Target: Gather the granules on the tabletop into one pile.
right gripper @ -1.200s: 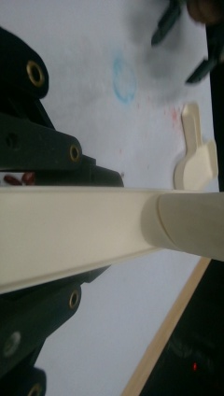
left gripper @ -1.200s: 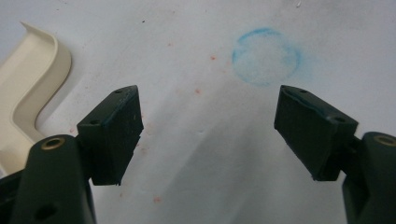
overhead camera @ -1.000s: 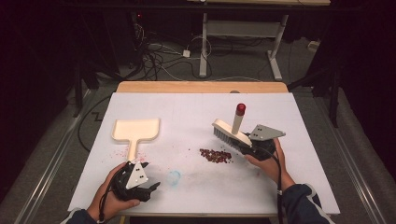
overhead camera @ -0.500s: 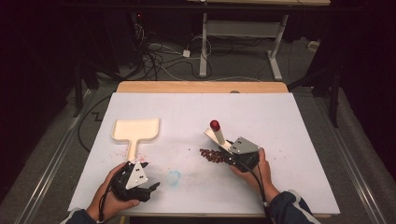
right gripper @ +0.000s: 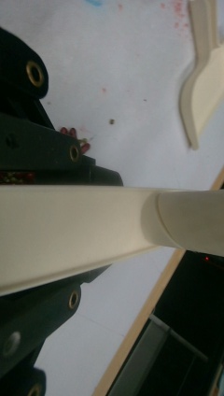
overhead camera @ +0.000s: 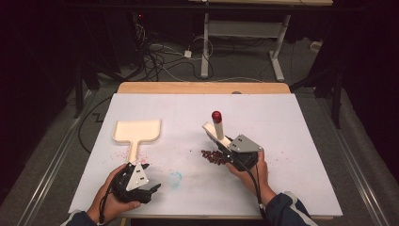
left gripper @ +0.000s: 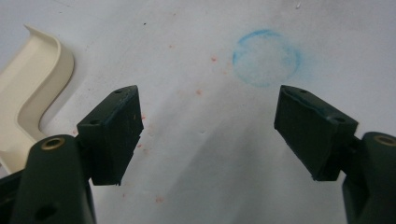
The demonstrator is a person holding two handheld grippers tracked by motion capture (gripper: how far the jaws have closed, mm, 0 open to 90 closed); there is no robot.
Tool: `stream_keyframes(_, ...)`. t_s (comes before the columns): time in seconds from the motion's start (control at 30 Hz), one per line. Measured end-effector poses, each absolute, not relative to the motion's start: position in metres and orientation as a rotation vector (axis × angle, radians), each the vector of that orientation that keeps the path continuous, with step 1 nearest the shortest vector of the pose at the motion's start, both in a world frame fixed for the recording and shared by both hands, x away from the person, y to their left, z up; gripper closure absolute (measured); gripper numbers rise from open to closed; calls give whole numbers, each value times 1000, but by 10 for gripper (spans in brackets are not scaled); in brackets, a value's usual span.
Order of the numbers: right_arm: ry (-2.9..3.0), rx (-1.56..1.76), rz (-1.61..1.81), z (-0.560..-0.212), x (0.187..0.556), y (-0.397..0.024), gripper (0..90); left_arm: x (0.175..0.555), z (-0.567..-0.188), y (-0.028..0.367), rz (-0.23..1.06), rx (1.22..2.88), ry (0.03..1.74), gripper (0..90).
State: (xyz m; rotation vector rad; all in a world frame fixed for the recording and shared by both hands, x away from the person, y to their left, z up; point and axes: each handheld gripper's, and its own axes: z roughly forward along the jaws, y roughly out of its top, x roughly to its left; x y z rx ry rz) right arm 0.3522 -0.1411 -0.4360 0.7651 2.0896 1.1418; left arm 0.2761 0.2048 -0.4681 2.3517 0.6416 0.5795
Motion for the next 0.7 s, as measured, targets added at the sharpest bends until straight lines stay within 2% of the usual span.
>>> stream_keyframes(0.3, 2125, 932, 1470, -432, 335, -102, 677, 276, -468, 205, 576, 2350, 644, 227)
stream_keyframes(0.5, 2164, 1009, 1419, -454, 340, -74, 677, 275, -468, 206, 577, 2350, 642, 227)
stream_keyframes(0.7, 2123, 1130, 1318, -462, 346, -81, 678, 274, -468, 209, 577, 2346, 645, 227)
